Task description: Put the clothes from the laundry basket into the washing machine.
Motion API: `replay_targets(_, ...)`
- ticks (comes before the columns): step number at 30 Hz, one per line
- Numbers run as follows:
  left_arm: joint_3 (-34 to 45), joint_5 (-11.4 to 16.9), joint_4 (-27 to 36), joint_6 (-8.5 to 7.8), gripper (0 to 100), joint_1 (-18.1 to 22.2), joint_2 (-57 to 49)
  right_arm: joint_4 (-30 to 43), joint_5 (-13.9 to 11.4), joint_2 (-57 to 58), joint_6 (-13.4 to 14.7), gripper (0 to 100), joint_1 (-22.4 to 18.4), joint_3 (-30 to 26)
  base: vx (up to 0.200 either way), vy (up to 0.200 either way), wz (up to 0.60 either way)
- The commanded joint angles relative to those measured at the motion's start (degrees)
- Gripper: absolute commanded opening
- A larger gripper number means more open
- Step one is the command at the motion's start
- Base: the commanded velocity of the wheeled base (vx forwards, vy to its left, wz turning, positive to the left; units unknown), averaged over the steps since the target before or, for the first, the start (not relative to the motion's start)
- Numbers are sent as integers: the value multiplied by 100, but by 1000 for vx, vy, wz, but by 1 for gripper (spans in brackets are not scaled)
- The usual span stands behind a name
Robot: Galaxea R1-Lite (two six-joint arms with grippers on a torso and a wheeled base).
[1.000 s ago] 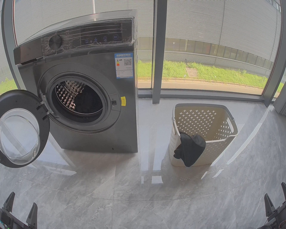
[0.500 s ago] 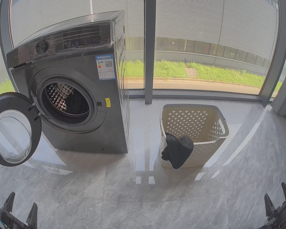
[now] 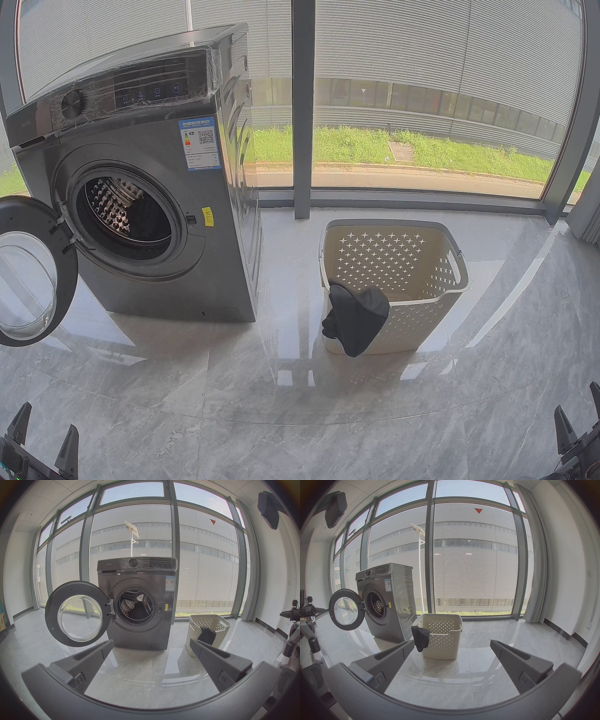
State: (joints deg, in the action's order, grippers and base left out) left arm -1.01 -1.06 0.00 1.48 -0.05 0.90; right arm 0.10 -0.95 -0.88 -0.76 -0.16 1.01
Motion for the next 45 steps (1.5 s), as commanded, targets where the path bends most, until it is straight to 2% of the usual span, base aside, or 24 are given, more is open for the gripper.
replay_targets(1,101,1,0,11,100,-4,-90,-1,-2,53,-4,100,-2,-92,0,0,0)
replay_targets(8,92,9,0,28,100,-4,-90,-1,-2,53,-4,100,-2,-92,0,0,0)
replay_targets(20,92,9,0,63,100,5,-90,-1,-2,53,14,100,-2,-92,200,0,0)
replay_targets(26,92,9,0,63,100,-4,-90,8,7,53,32,100,-2,-92,0,0,0)
replay_targets(30,92,9,0,63,100,5,-90,-1,-19,44,-39,100,-11,-92,0,-200,0)
replay_targets(35,92,9,0,63,100,-4,-90,-71,16,53,32,100,-11,-92,0,-80,0)
replay_targets(38,92,9,0,19,100,-4,-90,-273,-54,17,14,100,16,303,0,0,0)
replay_targets(40,92,27,0,11,100,-4,-90,-142,-221,-448,5,100,33,1112,0,0,0)
replay_targets(41,92,36,0,-7,100,-4,-90,-62,-327,-668,-4,100,42,1226,0,0,0)
replay_targets(43,92,45,0,-24,100,-4,-90,175,-872,-1213,-12,100,86,1411,0,0,0)
replay_targets(45,92,36,-9,11,100,-4,-90,219,-1636,-1986,-21,100,113,1437,0,0,0)
